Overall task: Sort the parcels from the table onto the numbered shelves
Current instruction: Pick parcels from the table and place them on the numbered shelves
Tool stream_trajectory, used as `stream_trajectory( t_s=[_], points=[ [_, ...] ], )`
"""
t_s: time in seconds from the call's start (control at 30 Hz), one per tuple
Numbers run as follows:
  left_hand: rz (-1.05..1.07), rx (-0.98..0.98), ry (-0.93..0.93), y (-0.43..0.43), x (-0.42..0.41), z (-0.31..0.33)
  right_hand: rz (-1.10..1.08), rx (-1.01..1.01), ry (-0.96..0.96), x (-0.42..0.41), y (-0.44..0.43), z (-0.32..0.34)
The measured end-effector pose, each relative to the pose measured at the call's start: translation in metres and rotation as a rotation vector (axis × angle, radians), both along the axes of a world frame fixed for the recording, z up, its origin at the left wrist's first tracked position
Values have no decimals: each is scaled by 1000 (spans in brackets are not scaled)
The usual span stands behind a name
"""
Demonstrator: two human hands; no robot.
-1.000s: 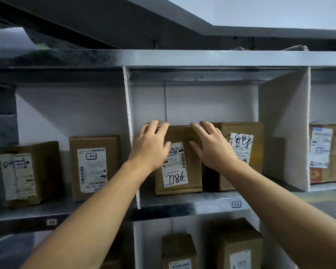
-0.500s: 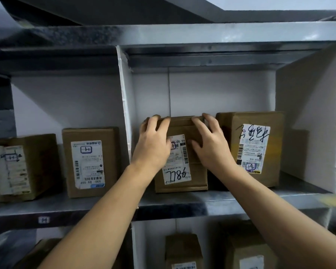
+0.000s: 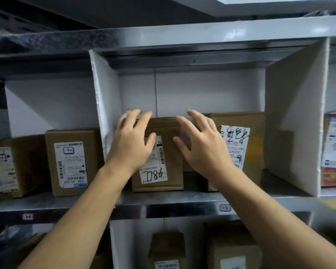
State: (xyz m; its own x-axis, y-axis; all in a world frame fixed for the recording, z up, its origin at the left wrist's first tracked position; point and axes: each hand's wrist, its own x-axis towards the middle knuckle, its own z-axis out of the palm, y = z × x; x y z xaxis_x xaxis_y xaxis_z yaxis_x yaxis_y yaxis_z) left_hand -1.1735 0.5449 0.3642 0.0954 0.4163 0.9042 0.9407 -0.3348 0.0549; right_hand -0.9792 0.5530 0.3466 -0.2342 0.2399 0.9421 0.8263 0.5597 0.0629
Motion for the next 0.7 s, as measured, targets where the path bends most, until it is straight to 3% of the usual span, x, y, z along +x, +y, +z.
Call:
stream_trajectory(
  t_s=[0.23, 0.47, 0.7],
  points=[
    [-192, 76, 55, -11, 76, 6, -130, 98, -15, 89, -7, 5],
    [-258, -121, -16, 9, 142, -2, -152, -173, 127, 157, 10, -2],
    [-286, -213, -166, 25, 159, -6, 62, -404, 299, 171, 24, 0]
  ],
)
